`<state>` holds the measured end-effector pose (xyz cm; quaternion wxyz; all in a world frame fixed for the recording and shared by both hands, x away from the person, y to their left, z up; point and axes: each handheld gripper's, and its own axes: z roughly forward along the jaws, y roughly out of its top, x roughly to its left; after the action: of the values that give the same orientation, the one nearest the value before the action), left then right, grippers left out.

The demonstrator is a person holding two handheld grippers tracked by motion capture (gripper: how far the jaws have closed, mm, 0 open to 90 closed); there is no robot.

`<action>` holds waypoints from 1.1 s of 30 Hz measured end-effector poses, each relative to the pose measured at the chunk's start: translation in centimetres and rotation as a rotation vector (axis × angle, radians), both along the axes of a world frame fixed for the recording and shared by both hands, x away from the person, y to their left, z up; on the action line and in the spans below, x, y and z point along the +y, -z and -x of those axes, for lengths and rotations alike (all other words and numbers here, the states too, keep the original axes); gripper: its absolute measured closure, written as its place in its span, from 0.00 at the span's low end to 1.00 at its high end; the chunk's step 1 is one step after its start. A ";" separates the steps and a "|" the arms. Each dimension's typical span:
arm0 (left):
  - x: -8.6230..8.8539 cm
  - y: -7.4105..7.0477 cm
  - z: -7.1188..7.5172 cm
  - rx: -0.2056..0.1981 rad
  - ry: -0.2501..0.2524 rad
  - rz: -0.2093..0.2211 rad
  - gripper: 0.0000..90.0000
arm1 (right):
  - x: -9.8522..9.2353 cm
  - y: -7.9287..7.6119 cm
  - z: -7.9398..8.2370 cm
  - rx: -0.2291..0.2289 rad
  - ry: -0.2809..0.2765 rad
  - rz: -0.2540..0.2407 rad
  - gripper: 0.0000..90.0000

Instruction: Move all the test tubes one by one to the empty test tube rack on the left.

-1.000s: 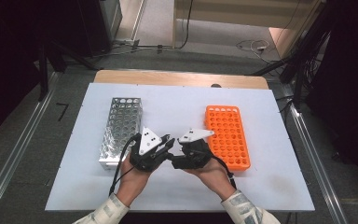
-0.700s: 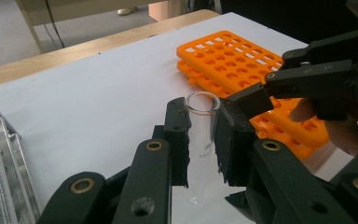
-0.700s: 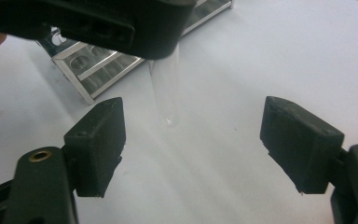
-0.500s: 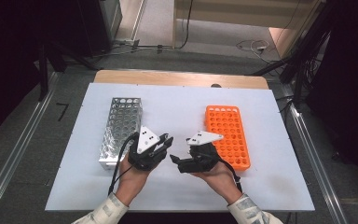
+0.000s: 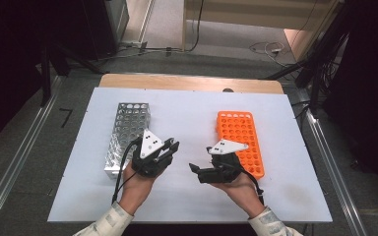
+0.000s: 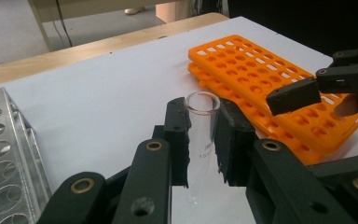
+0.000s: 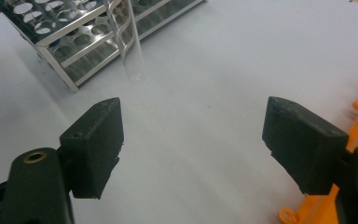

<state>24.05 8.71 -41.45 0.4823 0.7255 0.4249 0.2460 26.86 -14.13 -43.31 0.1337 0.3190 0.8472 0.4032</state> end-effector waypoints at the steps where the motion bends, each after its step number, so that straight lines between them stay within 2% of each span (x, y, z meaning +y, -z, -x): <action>1: 0.1 -0.1 0.0 -0.002 -0.002 0.000 0.84 | -0.2 0.0 0.0 -0.001 0.003 -0.001 0.21; 16: 2.1 -1.1 -0.6 -0.011 -0.058 0.028 0.84 | -2.4 -0.1 -0.2 -0.006 0.044 -0.004 0.21; 33: 5.6 -2.2 -1.0 -0.028 -0.148 0.049 0.84 | -2.8 -0.1 -0.3 -0.001 0.057 -0.004 0.21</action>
<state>25.06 14.31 -39.21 0.4862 0.6765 0.4764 0.2809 27.15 -16.98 -43.21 0.1450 0.3430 0.8368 0.4013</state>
